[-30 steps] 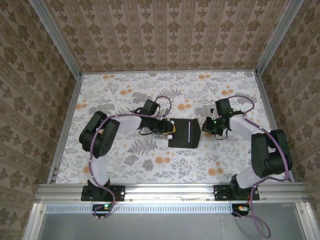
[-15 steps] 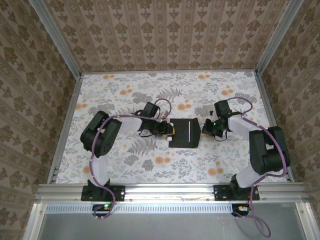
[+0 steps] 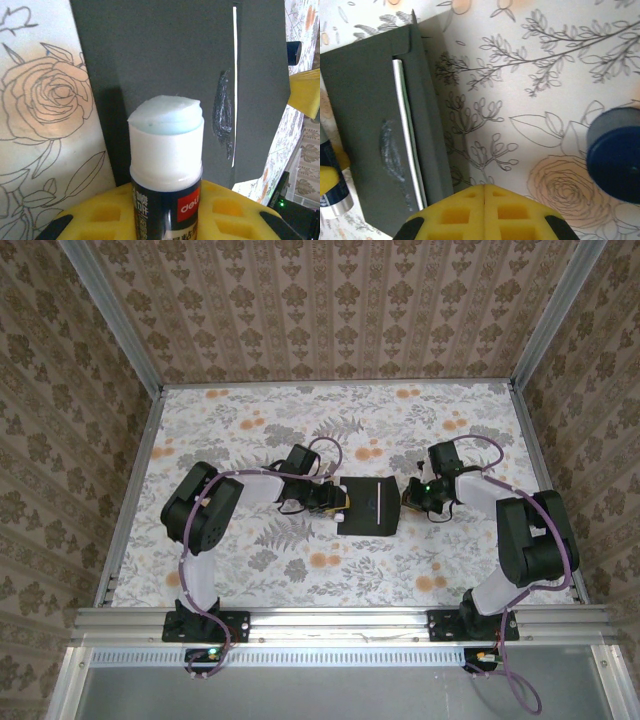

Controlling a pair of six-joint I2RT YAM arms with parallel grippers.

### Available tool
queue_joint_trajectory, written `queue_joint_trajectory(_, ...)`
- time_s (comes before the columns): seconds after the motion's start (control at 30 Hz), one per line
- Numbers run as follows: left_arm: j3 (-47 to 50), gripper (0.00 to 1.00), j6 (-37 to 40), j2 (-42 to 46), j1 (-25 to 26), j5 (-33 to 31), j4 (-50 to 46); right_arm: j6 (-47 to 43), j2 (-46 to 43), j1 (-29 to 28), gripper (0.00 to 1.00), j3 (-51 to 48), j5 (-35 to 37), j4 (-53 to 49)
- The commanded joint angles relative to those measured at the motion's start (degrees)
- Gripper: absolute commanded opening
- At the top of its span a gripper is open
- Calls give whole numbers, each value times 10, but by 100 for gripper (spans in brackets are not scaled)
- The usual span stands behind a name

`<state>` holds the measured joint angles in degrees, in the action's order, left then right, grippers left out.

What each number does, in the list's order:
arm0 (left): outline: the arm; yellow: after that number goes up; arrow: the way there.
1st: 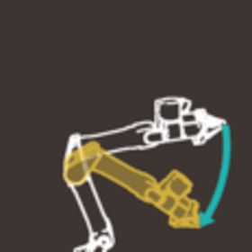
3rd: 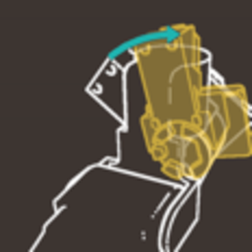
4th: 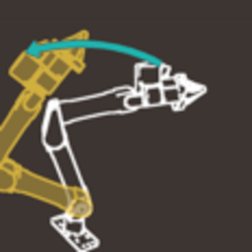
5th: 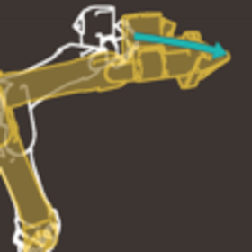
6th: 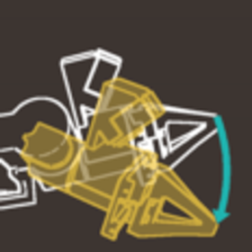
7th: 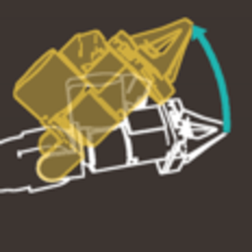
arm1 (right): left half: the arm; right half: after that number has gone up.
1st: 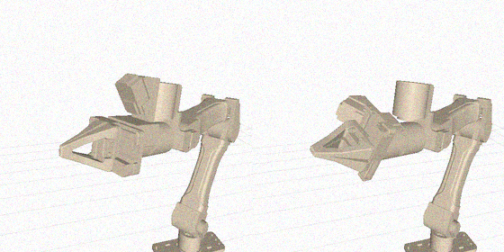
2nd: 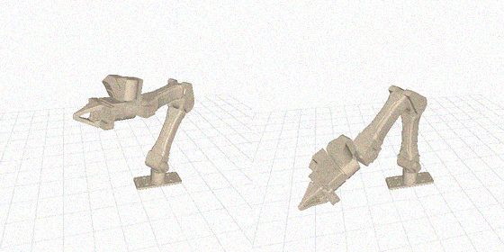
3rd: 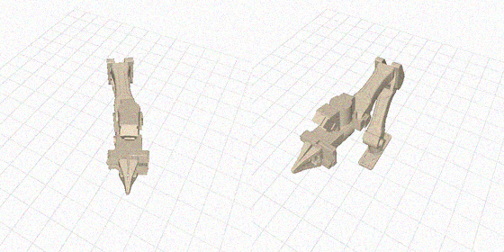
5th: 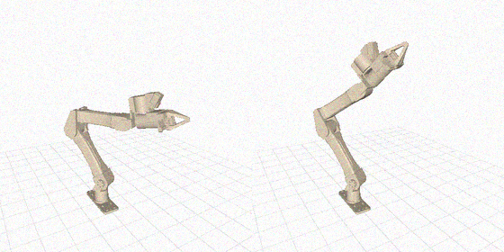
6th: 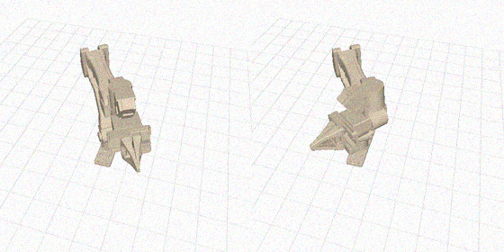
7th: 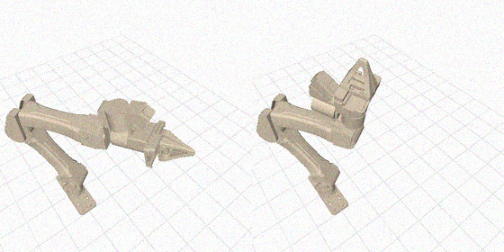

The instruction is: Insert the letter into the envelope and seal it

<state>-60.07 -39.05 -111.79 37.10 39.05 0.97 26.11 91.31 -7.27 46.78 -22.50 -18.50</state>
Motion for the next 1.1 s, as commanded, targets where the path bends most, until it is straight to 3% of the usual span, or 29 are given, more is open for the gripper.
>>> queue_joint_trajectory(0.0,7,0,-4,-12,6,-4,10,-13,-7,3,0,-12,-40,32)
queue_joint_trajectory(0.43,0,0,-4,-14,10,0,8,-6,5,-2,0,-24,-101,91)
queue_joint_trajectory(1.07,-12,0,-1,-18,13,3,-1,26,77,-65,0,3,-98,132)
